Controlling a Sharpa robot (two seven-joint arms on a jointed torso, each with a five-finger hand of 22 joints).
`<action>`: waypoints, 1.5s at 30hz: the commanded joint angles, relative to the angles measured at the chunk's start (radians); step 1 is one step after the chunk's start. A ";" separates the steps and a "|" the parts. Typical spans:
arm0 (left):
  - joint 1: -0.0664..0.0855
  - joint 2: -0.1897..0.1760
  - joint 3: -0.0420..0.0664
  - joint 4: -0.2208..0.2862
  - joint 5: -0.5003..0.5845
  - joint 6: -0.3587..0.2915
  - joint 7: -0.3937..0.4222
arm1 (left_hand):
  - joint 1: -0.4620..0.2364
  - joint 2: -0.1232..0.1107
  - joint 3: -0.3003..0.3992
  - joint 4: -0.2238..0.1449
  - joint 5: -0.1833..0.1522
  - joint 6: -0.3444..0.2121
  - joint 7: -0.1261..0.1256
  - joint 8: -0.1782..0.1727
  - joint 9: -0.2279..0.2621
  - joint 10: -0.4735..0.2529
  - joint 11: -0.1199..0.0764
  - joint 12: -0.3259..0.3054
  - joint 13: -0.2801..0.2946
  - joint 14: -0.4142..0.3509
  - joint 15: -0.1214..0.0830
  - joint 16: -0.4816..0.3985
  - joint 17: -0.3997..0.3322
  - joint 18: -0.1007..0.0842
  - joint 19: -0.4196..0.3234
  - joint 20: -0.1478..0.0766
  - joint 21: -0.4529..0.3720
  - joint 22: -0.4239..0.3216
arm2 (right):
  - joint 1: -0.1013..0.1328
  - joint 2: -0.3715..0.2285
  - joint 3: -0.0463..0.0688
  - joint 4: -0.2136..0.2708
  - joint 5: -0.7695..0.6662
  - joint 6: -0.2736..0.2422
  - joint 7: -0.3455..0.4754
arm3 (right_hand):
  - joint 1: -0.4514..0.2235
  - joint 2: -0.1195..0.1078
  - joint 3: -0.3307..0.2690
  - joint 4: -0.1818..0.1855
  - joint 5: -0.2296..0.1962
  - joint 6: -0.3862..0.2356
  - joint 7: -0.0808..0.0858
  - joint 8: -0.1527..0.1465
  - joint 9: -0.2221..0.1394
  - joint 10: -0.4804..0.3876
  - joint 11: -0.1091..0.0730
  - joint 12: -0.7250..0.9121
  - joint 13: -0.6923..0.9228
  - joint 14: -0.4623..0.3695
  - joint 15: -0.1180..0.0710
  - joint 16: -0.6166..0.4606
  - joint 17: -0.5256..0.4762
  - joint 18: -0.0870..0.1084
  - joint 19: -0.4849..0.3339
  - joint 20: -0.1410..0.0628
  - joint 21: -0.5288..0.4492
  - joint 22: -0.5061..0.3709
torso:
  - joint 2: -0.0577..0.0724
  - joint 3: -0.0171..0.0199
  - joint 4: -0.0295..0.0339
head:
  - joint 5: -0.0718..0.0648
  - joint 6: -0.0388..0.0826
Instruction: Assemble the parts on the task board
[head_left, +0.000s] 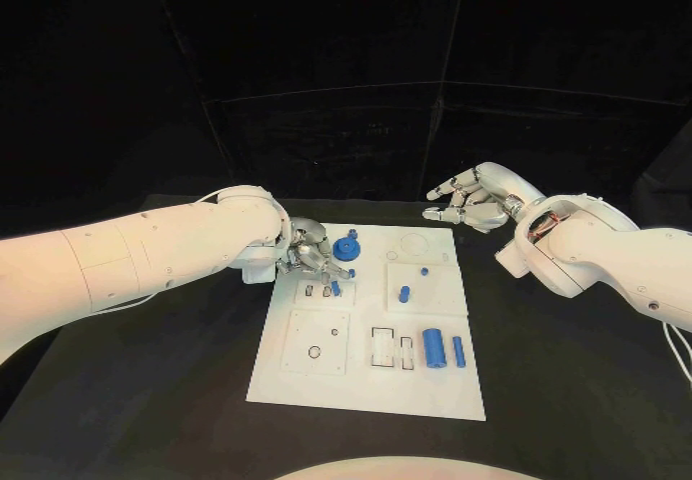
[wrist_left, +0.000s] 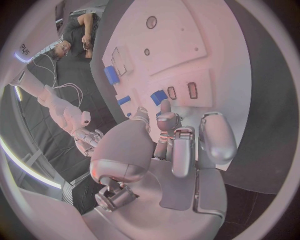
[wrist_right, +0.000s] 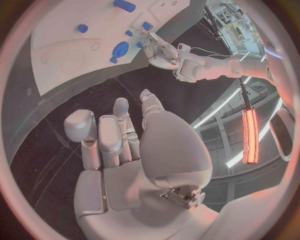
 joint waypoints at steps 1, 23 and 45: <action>0.001 0.004 -0.001 -0.005 -0.018 0.029 -0.009 | -0.007 0.007 -0.007 -0.002 -0.001 -0.006 0.003 0.003 0.001 0.000 0.000 0.004 0.001 0.098 -0.003 0.005 0.233 -0.014 0.002 -0.004 0.003 0.001 | 0.002 0.002 0.001 -0.001 0.000 0.004 0.000 | 0.002 0.009 -0.006 0.002 0.008 0.006 0.001 0.003 0.001 0.001 -0.003 -0.002 -0.001 0.011 0.000 -0.005 -0.001 0.016 -0.007 -0.002 -0.007 -0.001 | 0.001 -0.0012 -0.0008 | 0.000 -0.003; -0.003 0.032 -0.002 -0.035 -0.043 0.037 -0.011 | -0.001 0.014 -0.009 -0.008 -0.001 -0.008 0.001 0.012 0.011 0.004 -0.002 0.011 0.010 0.100 -0.003 0.010 0.240 -0.016 0.003 -0.004 0.013 0.016 | 0.002 0.013 0.001 -0.006 0.000 0.003 0.004 | 0.003 0.013 -0.010 0.005 0.020 0.007 0.001 0.003 0.001 0.002 -0.003 -0.001 -0.002 0.011 -0.001 -0.007 -0.002 0.016 -0.007 -0.002 -0.008 -0.003 | 0.002 -0.0013 0.0002 | -0.003 -0.008; -0.005 0.048 -0.003 -0.036 -0.045 0.050 -0.013 | 0.015 0.022 -0.009 -0.026 -0.001 -0.013 -0.001 0.022 0.025 0.007 -0.003 0.017 0.018 0.101 -0.004 0.014 0.246 -0.017 0.004 -0.005 0.023 0.030 | 0.002 0.019 0.001 -0.009 0.000 0.004 0.003 | 0.003 0.014 -0.011 0.005 0.023 0.007 0.001 0.003 0.001 0.002 -0.004 -0.002 -0.004 0.011 -0.001 -0.008 -0.003 0.016 -0.007 -0.002 -0.009 -0.005 | 0.002 -0.0013 0.0004 | -0.006 -0.014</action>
